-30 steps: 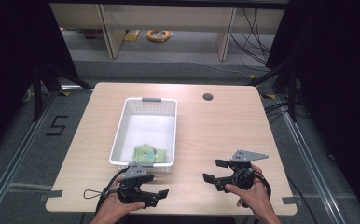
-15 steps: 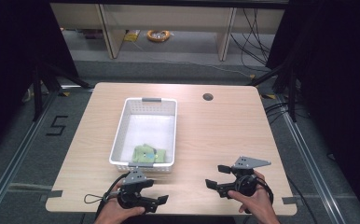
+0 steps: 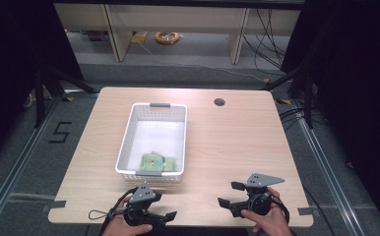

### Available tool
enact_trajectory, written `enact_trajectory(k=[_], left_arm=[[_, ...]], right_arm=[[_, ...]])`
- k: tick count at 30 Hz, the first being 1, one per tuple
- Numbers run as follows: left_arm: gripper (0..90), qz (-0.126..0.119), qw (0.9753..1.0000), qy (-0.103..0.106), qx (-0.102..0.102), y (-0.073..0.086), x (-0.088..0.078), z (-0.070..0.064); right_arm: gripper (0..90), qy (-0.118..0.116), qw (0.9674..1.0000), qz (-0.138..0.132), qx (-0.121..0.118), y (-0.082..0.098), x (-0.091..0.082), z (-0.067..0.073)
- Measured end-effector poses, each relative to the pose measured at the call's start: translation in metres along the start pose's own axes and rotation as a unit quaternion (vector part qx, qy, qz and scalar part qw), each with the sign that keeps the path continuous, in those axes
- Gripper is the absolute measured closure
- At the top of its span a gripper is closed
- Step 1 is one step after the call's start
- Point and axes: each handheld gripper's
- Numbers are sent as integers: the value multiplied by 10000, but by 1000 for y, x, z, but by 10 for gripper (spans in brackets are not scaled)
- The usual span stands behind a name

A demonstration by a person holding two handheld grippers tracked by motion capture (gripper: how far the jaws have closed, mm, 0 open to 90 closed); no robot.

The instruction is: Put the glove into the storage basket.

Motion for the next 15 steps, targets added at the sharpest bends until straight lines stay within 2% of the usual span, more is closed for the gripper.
enact_trajectory(k=[1, 2, 3, 4, 5, 6, 9, 10, 11, 12, 13, 14, 15], left_arm=[[188, 7, 10000, 8, 23, 1, 0, 0], [188, 17, 10000, -32, 27, 2, 0, 0], [188, 3, 10000, 19, 48, 3, 0, 0], [187, 52, 9999, 4, 115, 5, 0, 0], [187, 74, 9999, -23, 81, 6, 0, -1], [187, 54, 9999, -14, 105, 9, 1, -2], [186, -4, 10000, -38, 80, 11, 2, -4], [185, 82, 9999, 6, 130, 13, 0, -4], [184, 126, 9996, -130, 199, 14, 0, -4], [183, 84, 9999, -19, 126, 15, 0, -5], [183, 84, 9999, -19, 126, 15, 0, -5], [183, 48, 9999, -25, 149, 17, 0, -6], [182, 119, 9997, -129, 167, 18, 0, -6]], right_arm=[[189, -35, 10000, 48, 77, 2, 0, 3], [189, -10, 9999, 3, -120, 4, 2, 0], [189, -12, 9999, 113, 81, 4, 1, 4], [189, 38, 10000, 66, -42, 6, 2, 3], [189, 21, 9999, 77, -75, 7, 2, 3], [188, -51, 9999, 119, -17, 10, 3, 6], [187, -18, 9998, 192, -10, 13, 2, 8], [184, 8, 9998, 202, -48, 16, 1, 9], [181, 31, 9997, 226, -59, 17, 1, 11], [180, 6, 9997, 226, -19, 19, 1, 12], [180, 6, 9997, 226, -19, 19, 1, 12], [178, -26, 9996, 203, -213, 22, 2, 10], [178, -26, 9996, 203, -213, 22, 2, 10]])
Point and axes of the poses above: each handheld gripper's, and its own axes: x roughly forward along the jaws, y roughly out of its underside, z roughly to its left, and after that the axes turned 10 degrees about -x, right-handed
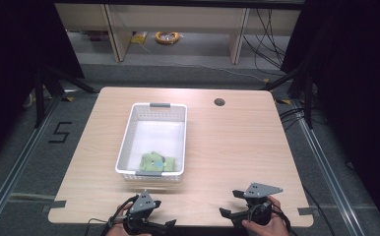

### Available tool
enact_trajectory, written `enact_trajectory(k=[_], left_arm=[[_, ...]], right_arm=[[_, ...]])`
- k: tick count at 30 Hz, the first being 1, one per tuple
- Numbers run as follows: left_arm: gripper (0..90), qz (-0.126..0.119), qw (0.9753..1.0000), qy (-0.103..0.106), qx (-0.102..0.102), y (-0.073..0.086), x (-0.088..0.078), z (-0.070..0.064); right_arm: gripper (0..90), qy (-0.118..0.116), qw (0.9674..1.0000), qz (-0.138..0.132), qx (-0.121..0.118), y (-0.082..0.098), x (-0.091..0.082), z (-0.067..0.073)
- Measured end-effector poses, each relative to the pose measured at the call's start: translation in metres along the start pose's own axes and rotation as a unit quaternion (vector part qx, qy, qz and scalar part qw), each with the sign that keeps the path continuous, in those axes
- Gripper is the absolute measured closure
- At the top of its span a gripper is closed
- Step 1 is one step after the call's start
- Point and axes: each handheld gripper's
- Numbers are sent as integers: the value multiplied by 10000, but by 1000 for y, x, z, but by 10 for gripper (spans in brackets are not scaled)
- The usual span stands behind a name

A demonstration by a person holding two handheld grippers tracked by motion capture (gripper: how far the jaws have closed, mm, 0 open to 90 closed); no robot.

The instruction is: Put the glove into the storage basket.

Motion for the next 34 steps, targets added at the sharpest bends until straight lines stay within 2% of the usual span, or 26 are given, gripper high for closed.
enact_trajectory(k=[2, 3, 4, 5, 6, 7, 8, 9, 10, 11, 12, 13, 14, 15, 16, 18, 19, 20, 21, 26, 27, 28, 29, 32, 33, 34], left_arm=[[182, -30, 10000, 47, 63, 2, -1, -2], [182, 43, 9999, -27, 109, 3, -1, -3], [182, 43, 9999, -27, 109, 3, -1, -3], [181, -6, 9998, -127, 145, 5, 0, -4], [182, -29, 9999, -68, 93, 5, 1, -5], [181, 11, 9996, -65, 259, 6, 1, -5], [182, 11, 9996, -65, 259, 6, 1, -5], [182, 67, 9999, -53, 107, 6, 1, -6], [182, 142, 9998, -21, 139, 6, 1, -6], [182, 117, 9992, -91, 362, 6, 2, -5], [182, 138, 9993, -82, 348, 6, 2, -5], [182, 87, 9996, -62, 279, 6, 3, -6], [182, 140, 9993, -79, 345, 6, 2, -5], [182, 139, 9992, -79, 354, 6, 2, -5], [182, 126, 9993, -85, 352, 6, 2, -5], [182, 125, 9993, -88, 345, 6, 2, -5], [182, 83, 9995, -71, 288, 6, 3, -5], [182, 75, 9995, -85, 293, 6, 3, -6], [182, 135, 9990, -161, 399, 6, 3, -4], [182, 141, 9989, -167, 414, 6, 2, -3], [182, 82, 9993, -200, 291, 6, 4, -5], [182, 74, 9997, -134, 183, 7, 4, -5], [182, 129, 9992, -120, 353, 5, 2, -3], [182, 115, 9995, -116, 288, 5, 3, -3], [182, 137, 9994, -190, 254, 5, 3, -2], [182, 137, 9994, -190, 254, 5, 3, -2]], right_arm=[[178, 76, 10000, 45, -36, 2, -1, 1], [178, 159, 9998, 117, -82, 3, -3, 3], [178, 159, 9998, 117, -82, 3, -3, 3], [178, 174, 9997, 132, -132, 5, -2, 5], [178, 210, 9994, 262, 12, 6, -4, 9], [178, 249, 9992, 194, -244, 7, -2, 7], [178, 249, 9992, 194, -244, 7, -2, 7], [178, 164, 9994, 297, -55, 7, -3, 11], [177, 212, 9991, 285, -247, 8, -2, 10], [177, 190, 9990, 282, -290, 8, -1, 10], [177, 190, 9990, 282, -290, 8, -1, 10], [176, 87, 9991, 263, -313, 8, 0, 10], [176, 36, 9990, 309, -314, 8, 0, 10], [176, 36, 9990, 309, -314, 8, 0, 10], [176, 220, 9989, 318, -272, 8, -1, 11], [176, 185, 9989, 313, -279, 8, 0, 11], [175, 256, 9988, 305, -270, 9, 0, 11], [175, 256, 9988, 305, -270, 9, 0, 11], [175, 205, 9988, 343, -272, 9, 0, 10], [175, 176, 9989, 313, -291, 9, 0, 10], [175, 239, 9988, 305, -307, 9, 0, 10], [175, 184, 9989, 318, -292, 9, 1, 10], [175, 189, 9989, 319, -278, 9, 0, 10], [175, 179, 9989, 315, -285, 9, 1, 9], [175, 69, 9989, 352, -305, 9, 1, 8], [175, 69, 9989, 352, -305, 9, 1, 8]])
Point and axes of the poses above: each handheld gripper's, and its own axes: x roughly forward along the jaws, y roughly out of its underside, z roughly to its left, and after that the axes turned 10 degrees about -x, right-handed
